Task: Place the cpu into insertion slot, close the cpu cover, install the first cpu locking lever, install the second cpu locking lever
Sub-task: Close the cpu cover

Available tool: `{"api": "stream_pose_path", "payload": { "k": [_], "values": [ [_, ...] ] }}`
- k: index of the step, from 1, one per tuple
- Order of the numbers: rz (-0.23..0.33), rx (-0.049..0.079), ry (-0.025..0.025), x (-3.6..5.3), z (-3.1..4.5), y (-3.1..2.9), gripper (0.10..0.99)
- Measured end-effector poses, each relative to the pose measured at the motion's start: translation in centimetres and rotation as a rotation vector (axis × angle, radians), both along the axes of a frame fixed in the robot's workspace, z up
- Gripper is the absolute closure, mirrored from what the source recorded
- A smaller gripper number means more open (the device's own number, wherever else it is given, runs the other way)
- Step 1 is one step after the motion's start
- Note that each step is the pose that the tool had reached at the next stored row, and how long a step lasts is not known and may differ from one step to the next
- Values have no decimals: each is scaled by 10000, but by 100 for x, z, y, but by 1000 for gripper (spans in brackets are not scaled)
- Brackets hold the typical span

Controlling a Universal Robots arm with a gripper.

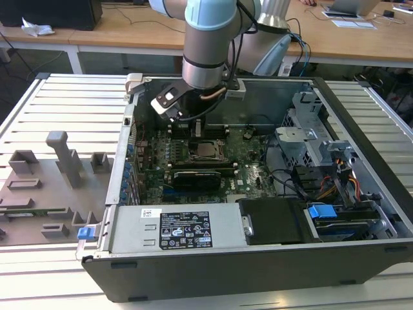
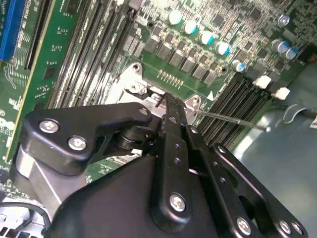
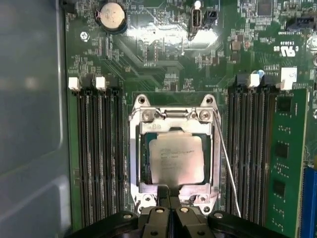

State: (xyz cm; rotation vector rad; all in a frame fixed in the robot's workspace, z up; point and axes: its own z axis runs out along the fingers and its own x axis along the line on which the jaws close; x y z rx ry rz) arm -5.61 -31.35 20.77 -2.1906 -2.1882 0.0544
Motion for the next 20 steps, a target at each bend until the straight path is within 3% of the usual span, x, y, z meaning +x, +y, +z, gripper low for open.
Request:
{"api": "stream_pose_path", "payload": {
  "k": [3, 7, 9, 14, 20],
  "values": [
    [2, 17, 36, 184, -3, -1, 980],
    [1, 9, 143, 414, -33, -3, 980],
    [4, 17, 156, 527, -39, -1, 980],
    [2, 20, 154, 529, 93, -2, 980],
    [169, 78, 154, 417, 86, -17, 980]
  ]
}}
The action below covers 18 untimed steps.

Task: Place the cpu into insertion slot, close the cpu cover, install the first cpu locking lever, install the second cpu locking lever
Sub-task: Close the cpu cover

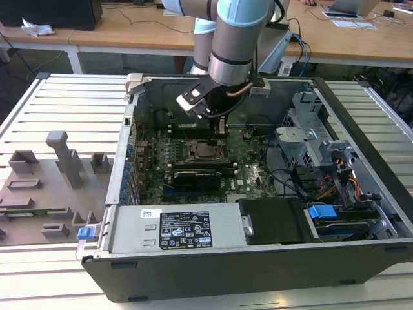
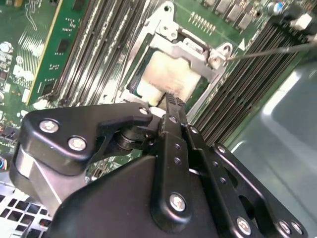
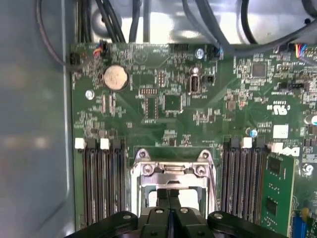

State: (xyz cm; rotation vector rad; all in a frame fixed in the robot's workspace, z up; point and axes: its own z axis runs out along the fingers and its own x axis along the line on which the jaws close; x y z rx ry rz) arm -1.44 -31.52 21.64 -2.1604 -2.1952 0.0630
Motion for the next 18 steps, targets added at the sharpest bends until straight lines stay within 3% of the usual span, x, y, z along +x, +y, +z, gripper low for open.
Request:
{"api": "stream_pose_path", "payload": {
  "k": [12, 18],
  "values": [
    [77, 194, -1, -463, -63, -7, 980],
    [181, 256, 1, -496, -94, -16, 980]
  ]
}}
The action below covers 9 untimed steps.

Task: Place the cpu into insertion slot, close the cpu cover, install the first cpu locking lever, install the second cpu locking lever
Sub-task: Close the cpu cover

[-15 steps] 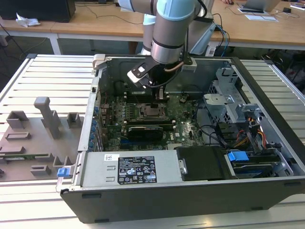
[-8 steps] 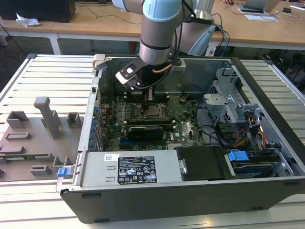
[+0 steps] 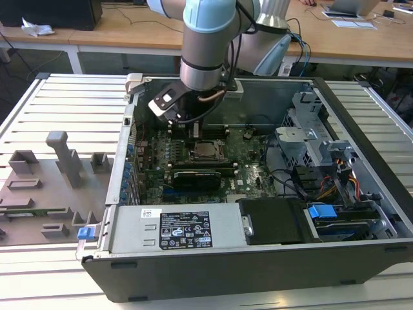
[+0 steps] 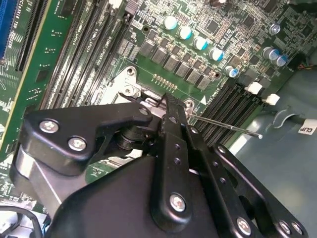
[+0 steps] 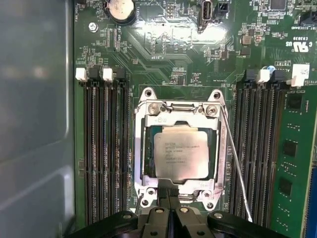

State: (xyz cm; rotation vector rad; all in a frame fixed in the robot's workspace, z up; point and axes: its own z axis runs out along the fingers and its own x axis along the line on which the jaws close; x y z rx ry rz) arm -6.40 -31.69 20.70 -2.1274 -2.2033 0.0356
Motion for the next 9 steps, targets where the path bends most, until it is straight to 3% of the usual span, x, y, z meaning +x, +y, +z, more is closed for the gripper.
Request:
{"api": "stream_pose_path", "payload": {
  "k": [3, 6, 9],
  "values": [
    [67, 18, -3, 0, 5, -2, 980],
    [110, 43, -8, 1, 74, -9, 980],
    [122, 59, 5, 0, 17, -25, 980]
  ]
}}
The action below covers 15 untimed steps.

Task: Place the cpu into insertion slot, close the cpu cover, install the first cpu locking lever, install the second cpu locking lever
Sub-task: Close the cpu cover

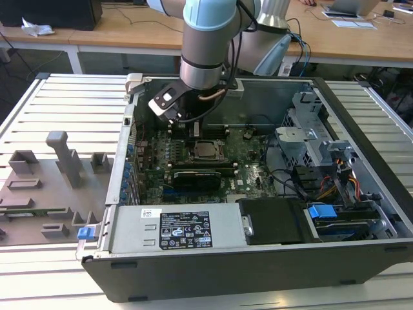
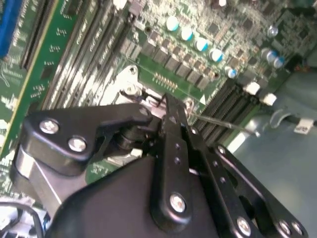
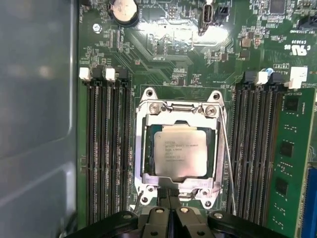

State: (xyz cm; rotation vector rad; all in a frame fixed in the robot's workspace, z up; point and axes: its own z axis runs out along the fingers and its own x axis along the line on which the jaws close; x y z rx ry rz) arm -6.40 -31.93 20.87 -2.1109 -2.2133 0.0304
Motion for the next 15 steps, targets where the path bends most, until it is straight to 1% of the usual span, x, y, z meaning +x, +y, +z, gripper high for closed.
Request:
{"api": "stream_pose_path", "payload": {
  "k": [3, 4, 6, 7, 8, 9, 10, 12, 15],
  "values": [
    [12, 6, 5, -1, -18, -3, 980],
    [38, 74, 3, 3, -30, -3, 980],
    [74, 106, 15, 104, -40, -3, 980],
    [79, 113, 14, 129, -37, -3, 980],
    [78, 129, 6, 131, 3, 0, 980],
    [77, 111, 17, 128, 70, -3, 980],
    [77, 113, 16, 126, 103, -3, 980],
    [80, 160, 16, 91, 100, -12, 980],
    [80, 178, 16, 78, 66, -21, 980]
  ]
}}
